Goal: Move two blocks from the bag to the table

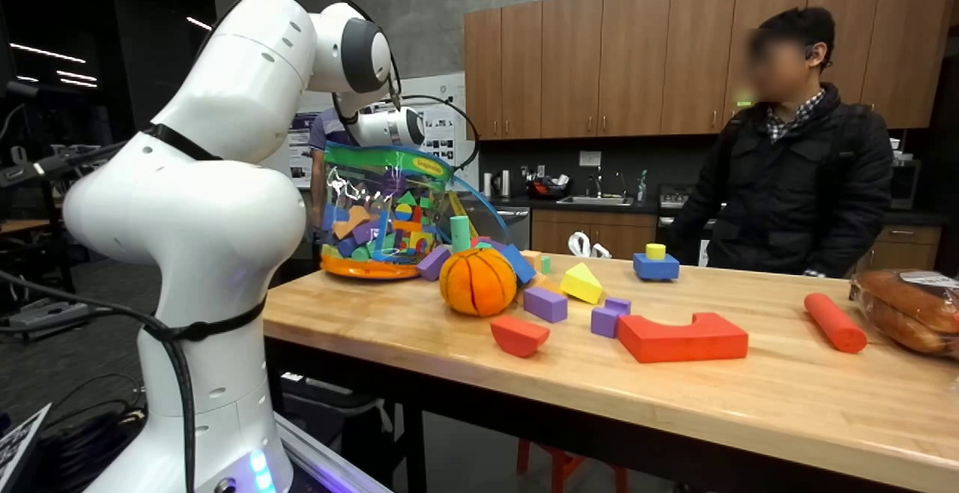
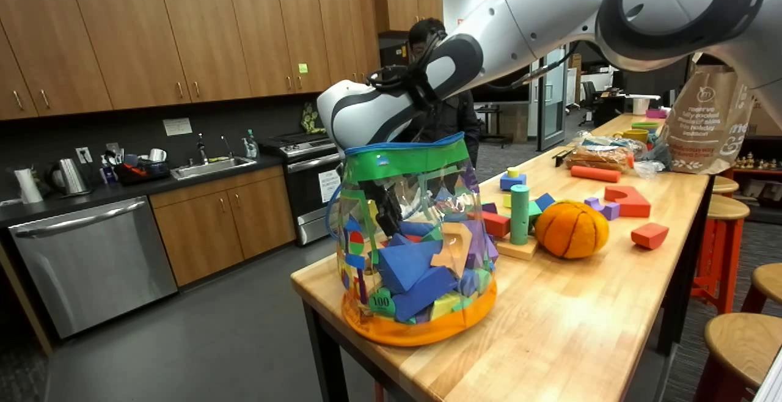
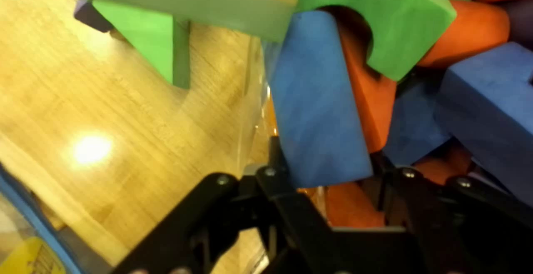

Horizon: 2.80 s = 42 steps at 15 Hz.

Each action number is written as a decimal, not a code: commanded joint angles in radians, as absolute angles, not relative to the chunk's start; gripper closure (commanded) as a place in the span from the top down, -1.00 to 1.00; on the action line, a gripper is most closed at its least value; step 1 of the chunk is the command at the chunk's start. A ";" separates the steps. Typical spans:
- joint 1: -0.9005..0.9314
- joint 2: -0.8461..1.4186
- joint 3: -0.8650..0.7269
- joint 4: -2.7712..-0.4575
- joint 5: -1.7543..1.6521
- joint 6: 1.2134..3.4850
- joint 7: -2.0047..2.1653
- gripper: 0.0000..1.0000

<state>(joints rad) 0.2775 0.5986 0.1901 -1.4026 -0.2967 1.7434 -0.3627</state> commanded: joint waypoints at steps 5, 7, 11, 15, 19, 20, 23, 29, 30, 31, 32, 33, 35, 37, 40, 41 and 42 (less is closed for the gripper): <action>0.287 0.527 0.176 -1.453 -0.331 1.796 -0.312 -0.65; 0.286 0.492 0.177 -1.476 -0.344 1.829 -0.304 -0.65; 0.284 0.408 0.185 -1.542 -0.352 1.892 -0.302 -0.65; 0.280 0.328 0.193 -1.605 -0.351 1.927 -0.307 -0.65; 0.278 0.234 0.196 -1.670 -0.367 1.975 -0.298 -0.65; 0.278 0.210 0.196 -1.683 -0.377 1.989 -0.294 -0.65; 0.279 0.140 0.196 -1.714 -0.430 2.037 -0.262 -0.65; 0.275 0.004 0.200 -1.770 -0.609 2.128 -0.143 -0.65; 0.273 -0.017 0.203 -1.779 -0.638 2.138 -0.119 -0.65; 0.269 -0.035 0.206 -1.788 -0.665 2.146 -0.095 -0.65; 0.265 -0.054 0.207 -1.798 -0.692 2.153 -0.066 -0.65; 0.260 -0.073 0.209 -1.811 -0.708 2.155 -0.040 -0.65; 0.249 -0.111 0.210 -1.839 -0.742 2.160 0.020 -0.65; 0.233 -0.138 0.205 -1.863 -0.752 2.162 0.063 -0.65; 0.197 -0.167 0.181 -1.914 -0.699 2.183 0.085 -0.65; 0.182 -0.177 0.169 -1.938 -0.681 2.203 0.097 -0.65; 0.165 -0.190 0.155 -1.967 -0.664 2.232 0.116 -0.65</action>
